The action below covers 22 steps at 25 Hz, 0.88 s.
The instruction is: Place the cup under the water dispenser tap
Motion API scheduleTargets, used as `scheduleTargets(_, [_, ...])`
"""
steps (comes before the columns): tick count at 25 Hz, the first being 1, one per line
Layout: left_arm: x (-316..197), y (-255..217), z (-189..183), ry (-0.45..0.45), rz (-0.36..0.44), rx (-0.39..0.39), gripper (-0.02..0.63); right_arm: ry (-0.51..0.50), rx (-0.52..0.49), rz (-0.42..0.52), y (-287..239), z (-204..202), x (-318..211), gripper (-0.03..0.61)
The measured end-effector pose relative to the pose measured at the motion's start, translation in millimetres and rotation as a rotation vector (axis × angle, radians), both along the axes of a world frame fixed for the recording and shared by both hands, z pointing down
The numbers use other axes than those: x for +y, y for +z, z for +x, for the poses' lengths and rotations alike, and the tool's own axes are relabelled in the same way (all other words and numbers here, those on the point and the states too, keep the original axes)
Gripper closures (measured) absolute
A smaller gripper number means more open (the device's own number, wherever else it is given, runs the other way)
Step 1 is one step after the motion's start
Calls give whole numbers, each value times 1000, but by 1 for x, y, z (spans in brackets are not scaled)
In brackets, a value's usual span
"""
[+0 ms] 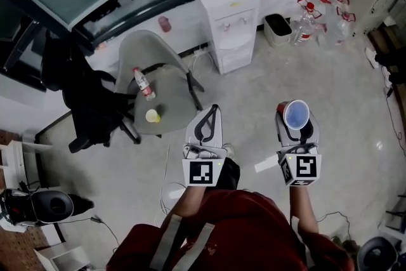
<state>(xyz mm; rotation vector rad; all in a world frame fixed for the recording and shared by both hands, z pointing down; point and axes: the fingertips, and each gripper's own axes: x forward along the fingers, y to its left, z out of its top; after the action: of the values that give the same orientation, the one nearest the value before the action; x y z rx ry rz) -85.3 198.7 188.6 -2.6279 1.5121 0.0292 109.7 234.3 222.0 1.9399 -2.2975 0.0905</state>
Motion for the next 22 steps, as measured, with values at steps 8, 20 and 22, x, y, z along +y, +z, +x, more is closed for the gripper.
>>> scheduleTargets(8, [-100,6,-27,11,-9,32,615,-14,44,-27,3,-34,-103,298])
scheduleTargets(20, [-190,39,-11,34,-49,49,615,-10,37,-84,39,-25,-189,298])
scheduleTargets(22, [-204,49,-4,33,-59,33,615,-21,31,-98,53,-20,-206,298])
